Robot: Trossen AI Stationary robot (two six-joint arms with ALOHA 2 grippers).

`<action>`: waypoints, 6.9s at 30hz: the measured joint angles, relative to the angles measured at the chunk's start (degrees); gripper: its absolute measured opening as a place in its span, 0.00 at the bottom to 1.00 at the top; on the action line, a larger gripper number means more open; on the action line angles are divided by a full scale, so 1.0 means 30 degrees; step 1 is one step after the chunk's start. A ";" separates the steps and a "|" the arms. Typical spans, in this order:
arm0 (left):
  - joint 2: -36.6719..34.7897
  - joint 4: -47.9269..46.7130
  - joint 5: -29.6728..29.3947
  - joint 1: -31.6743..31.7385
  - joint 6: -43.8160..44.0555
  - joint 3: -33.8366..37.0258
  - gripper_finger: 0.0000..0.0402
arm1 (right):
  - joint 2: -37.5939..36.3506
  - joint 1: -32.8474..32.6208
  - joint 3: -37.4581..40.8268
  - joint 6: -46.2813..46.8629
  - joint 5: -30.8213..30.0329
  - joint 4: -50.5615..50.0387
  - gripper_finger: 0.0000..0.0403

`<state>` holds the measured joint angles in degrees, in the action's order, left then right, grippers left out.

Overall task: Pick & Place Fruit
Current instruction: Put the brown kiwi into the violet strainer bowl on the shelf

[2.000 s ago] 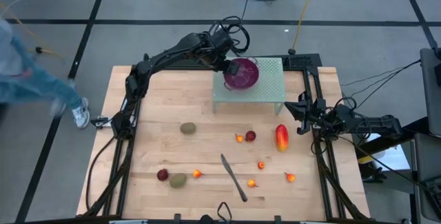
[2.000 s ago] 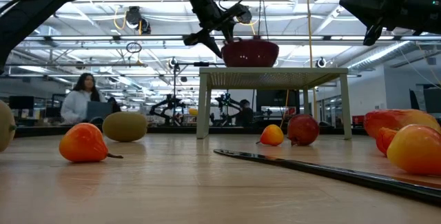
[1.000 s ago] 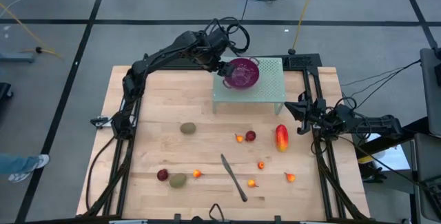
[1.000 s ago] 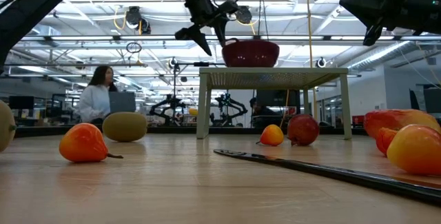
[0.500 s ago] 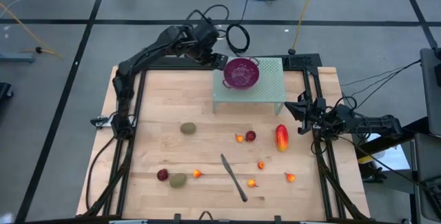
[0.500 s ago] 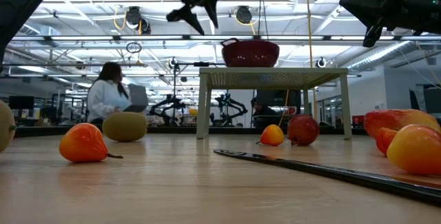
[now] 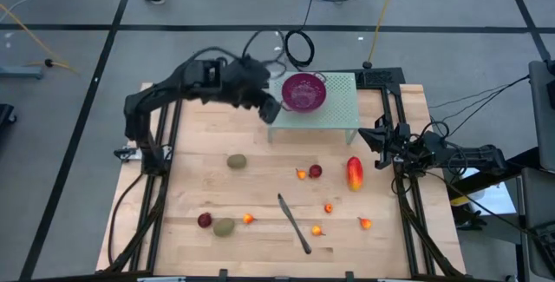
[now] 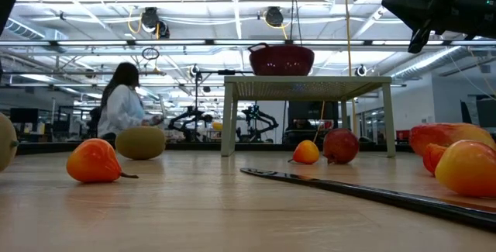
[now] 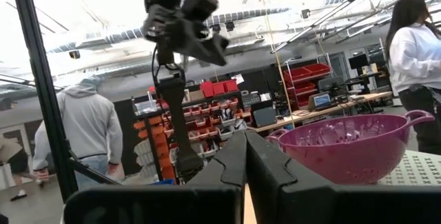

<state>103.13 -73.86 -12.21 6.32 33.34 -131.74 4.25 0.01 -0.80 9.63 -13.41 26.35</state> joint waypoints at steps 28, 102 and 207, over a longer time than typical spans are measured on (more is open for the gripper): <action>-0.0042 -0.5379 -0.1481 -0.7175 0.8561 0.5482 0.53 | 0.0000 0.0001 0.0001 -0.0007 0.0007 -0.0007 0.00; -0.7504 0.5242 -0.1317 -0.3364 -0.3855 2.3729 0.82 | 0.0000 0.0001 0.0007 0.0059 0.0007 -0.0015 0.00; -0.4998 0.8322 0.0671 -0.1157 -0.5561 2.5466 0.97 | 0.0000 0.0007 0.0001 0.0059 0.0007 -0.0597 0.00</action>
<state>88.14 -48.89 -10.20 2.85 16.66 -55.35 4.25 0.03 -0.79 9.81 -13.39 24.56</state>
